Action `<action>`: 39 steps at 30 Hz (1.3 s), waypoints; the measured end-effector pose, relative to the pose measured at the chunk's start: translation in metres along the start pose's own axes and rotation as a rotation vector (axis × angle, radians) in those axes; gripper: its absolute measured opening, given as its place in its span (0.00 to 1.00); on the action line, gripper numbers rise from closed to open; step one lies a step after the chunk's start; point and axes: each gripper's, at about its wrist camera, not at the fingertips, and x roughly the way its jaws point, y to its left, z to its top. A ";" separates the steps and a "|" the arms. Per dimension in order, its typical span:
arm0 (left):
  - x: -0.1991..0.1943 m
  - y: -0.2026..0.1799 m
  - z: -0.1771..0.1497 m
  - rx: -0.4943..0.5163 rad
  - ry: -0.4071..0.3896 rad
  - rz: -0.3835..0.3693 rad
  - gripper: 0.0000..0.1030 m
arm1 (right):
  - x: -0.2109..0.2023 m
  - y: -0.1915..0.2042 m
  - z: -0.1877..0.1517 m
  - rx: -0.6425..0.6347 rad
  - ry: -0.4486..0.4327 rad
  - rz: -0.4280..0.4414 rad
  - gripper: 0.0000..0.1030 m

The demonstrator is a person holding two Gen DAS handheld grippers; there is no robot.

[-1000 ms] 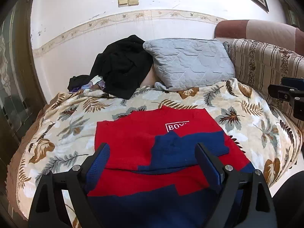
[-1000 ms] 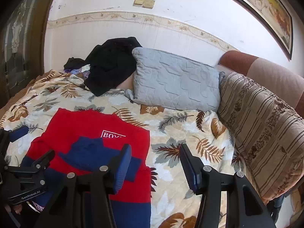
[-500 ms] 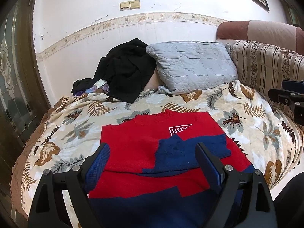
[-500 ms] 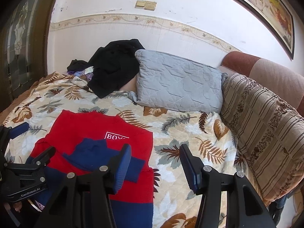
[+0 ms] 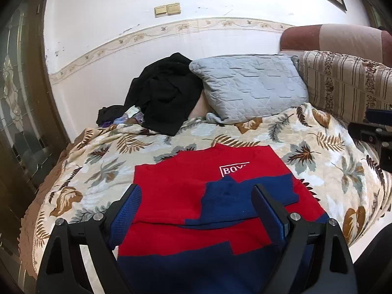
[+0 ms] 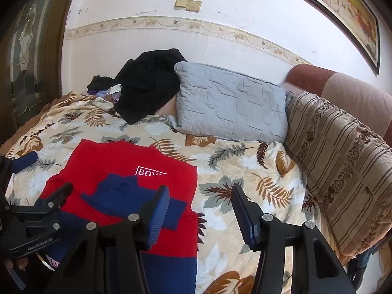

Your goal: Fold small clothes

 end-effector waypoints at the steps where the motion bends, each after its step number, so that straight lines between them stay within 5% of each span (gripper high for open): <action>1: 0.000 0.001 0.000 -0.005 0.003 0.005 0.88 | 0.000 0.000 -0.001 0.000 0.002 0.001 0.56; 39: -0.015 0.009 0.002 -0.025 0.033 0.033 0.88 | -0.019 -0.014 -0.003 0.018 0.010 -0.022 0.56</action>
